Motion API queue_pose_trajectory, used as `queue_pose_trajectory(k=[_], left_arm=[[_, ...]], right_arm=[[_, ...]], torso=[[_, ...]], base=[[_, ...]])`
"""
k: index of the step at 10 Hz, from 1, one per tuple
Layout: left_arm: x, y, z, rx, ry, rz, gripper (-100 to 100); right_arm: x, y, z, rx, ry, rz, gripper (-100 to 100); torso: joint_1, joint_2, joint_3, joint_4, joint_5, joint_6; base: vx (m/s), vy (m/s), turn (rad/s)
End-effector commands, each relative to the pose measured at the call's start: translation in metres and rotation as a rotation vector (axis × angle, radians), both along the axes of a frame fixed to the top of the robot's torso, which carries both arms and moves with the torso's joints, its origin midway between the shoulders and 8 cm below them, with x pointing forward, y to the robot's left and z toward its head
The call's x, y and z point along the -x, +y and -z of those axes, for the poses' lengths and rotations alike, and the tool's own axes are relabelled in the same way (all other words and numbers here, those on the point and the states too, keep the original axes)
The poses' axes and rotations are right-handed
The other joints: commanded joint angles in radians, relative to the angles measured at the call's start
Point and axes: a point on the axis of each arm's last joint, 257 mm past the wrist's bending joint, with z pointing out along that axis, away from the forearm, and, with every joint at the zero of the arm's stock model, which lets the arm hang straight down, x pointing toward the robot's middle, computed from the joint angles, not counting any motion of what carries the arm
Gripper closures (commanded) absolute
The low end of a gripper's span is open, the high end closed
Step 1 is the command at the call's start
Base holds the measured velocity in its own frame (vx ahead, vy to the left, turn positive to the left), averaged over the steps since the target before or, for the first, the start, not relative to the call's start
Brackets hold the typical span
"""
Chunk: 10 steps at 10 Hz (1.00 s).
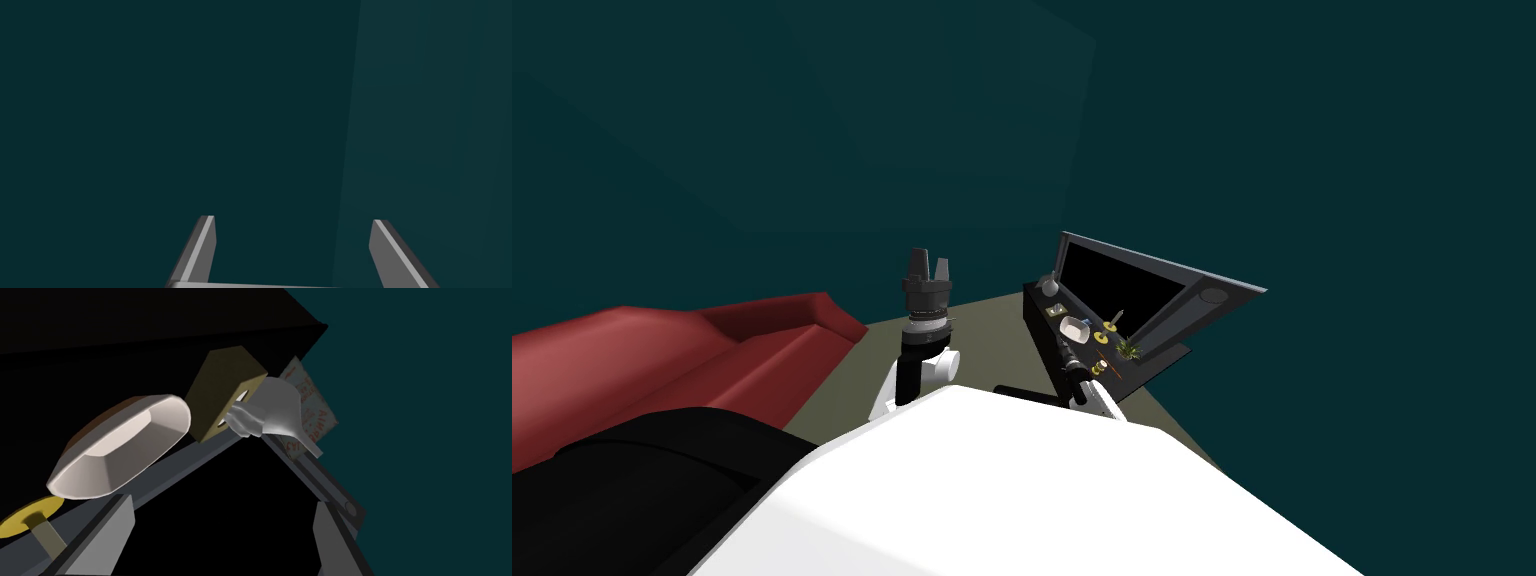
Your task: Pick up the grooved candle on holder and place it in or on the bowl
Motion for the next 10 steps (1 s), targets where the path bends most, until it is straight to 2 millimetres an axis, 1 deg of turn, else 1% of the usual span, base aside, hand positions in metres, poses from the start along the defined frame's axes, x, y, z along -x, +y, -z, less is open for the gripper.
queue_pose_trajectory(k=[1, 2, 3, 4, 5, 6, 7, 10], left_arm=[[0.0, 0.0, 0.0, 0.0, 0.0, 0.0, 0], [0.0, 0.0, 0.0, 0.0, 0.0, 0.0, 0], [0.0, 0.0, 0.0, 0.0, 0.0, 0.0, 0], [0.0, 0.0, 0.0, 0.0, 0.0, 0.0, 0], [0.0, 0.0, 0.0, 0.0, 0.0, 0.0, 0], [0.0, 0.0, 0.0, 0.0, 0.0, 0.0, 0], [0.0, 0.0, 0.0, 0.0, 0.0, 0.0, 0], [0.0, 0.0, 0.0, 0.0, 0.0, 0.0, 0]], right_arm=[[0.006, -0.001, 0.02, 0.057, 0.044, 0.005, -100], [0.01, -0.004, 0.03, 0.067, 0.064, 0.007, -100], [0.015, -0.008, 0.044, 0.121, 0.094, 0.01, -100], [0.019, -0.011, 0.051, 0.129, 0.112, 0.014, -100], [0.021, -0.012, 0.055, 0.133, 0.12, 0.015, -100], [0.027, -0.019, 0.069, 0.192, 0.153, 0.021, -100], [0.033, -0.022, 0.078, 0.201, 0.172, 0.023, -100], [0.051, -0.042, 0.109, 0.332, 0.243, 0.032, -100]], torso=[[0.0, 0.0, 0.0, 0.0, 0.0, 0.0], [0.0, 0.0, 0.0, 0.0, 0.0, 0.0], [0.0, 0.0, 0.0, 0.0, 0.0, 0.0], [0.0, 0.0, 0.0, 0.0, 0.0, 0.0], [0.0, 0.0, 0.0, 0.0, 0.0, 0.0], [0.0, 0.0, 0.0, 0.0, 0.0, 0.0], [0.0, 0.0, 0.0, 0.0, 0.0, 0.0], [0.0, 0.0, 0.0, 0.0, 0.0, 0.0]], base=[[0.013, -0.006, 0.025], [0.012, -0.004, 0.019], [0.016, -0.006, 0.023], [0.015, -0.005, 0.016], [0.006, -0.002, -0.004], [0.011, -0.004, 0.025], [0.012, -0.006, 0.014], [0.015, -0.006, 0.022]])
